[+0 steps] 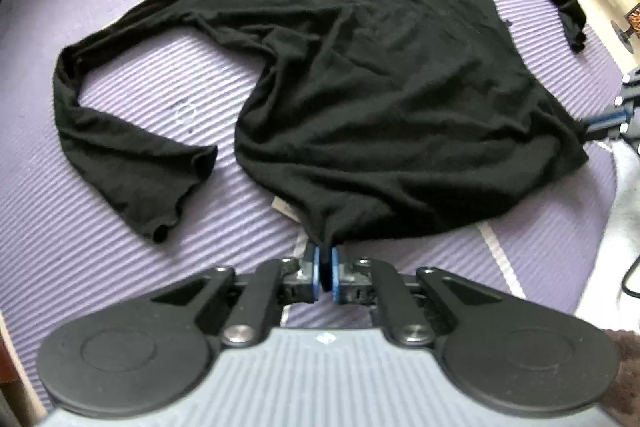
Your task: Fold clothes
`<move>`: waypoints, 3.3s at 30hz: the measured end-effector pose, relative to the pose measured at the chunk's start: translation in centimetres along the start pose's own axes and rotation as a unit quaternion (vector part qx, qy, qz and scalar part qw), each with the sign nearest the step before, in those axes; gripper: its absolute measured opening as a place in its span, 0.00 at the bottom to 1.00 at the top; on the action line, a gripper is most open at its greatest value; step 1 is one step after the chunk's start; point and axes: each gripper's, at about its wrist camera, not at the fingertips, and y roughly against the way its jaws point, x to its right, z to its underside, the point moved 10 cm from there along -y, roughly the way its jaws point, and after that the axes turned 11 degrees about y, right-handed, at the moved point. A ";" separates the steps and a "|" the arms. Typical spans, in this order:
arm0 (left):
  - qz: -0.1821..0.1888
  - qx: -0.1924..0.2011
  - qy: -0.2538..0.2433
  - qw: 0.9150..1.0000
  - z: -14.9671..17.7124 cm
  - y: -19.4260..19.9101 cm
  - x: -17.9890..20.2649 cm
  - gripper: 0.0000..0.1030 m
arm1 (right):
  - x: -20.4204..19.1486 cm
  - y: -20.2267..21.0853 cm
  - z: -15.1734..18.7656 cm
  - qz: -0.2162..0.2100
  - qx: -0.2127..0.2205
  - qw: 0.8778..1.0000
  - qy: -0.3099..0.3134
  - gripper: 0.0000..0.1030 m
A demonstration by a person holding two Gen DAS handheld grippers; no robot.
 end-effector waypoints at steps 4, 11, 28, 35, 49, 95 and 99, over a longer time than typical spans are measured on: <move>0.000 -0.013 -0.020 1.000 0.5 1.3 0.5 0.04 | 1.4 2.7 0.6 0.007 0.005 1.000 -0.030 0.02; -0.003 -0.057 -0.086 0.995 3.1 1.1 3.0 0.04 | 2.7 4.6 2.8 0.012 -0.009 0.998 -0.055 0.02; -0.029 -0.121 -0.128 0.984 4.4 -2.4 2.7 0.67 | 5.2 0.6 5.5 -0.018 -0.060 0.991 -0.119 0.31; -0.025 -0.046 -0.062 0.997 -0.5 -0.5 -0.3 0.78 | 8.4 0.1 3.1 0.018 -0.024 0.989 -0.145 0.31; -0.111 0.155 0.054 0.980 -13.9 -0.2 -6.7 0.83 | 16.4 -3.1 -3.7 0.075 0.067 0.981 -0.167 0.30; -0.153 0.241 0.096 0.954 -27.3 -5.5 -8.8 0.89 | 24.1 -12.9 -19.0 0.121 0.169 0.969 -0.133 0.44; -0.152 0.248 0.093 0.952 -28.4 -5.6 -9.2 0.88 | 24.7 -13.4 -20.1 0.122 0.171 0.970 -0.126 0.44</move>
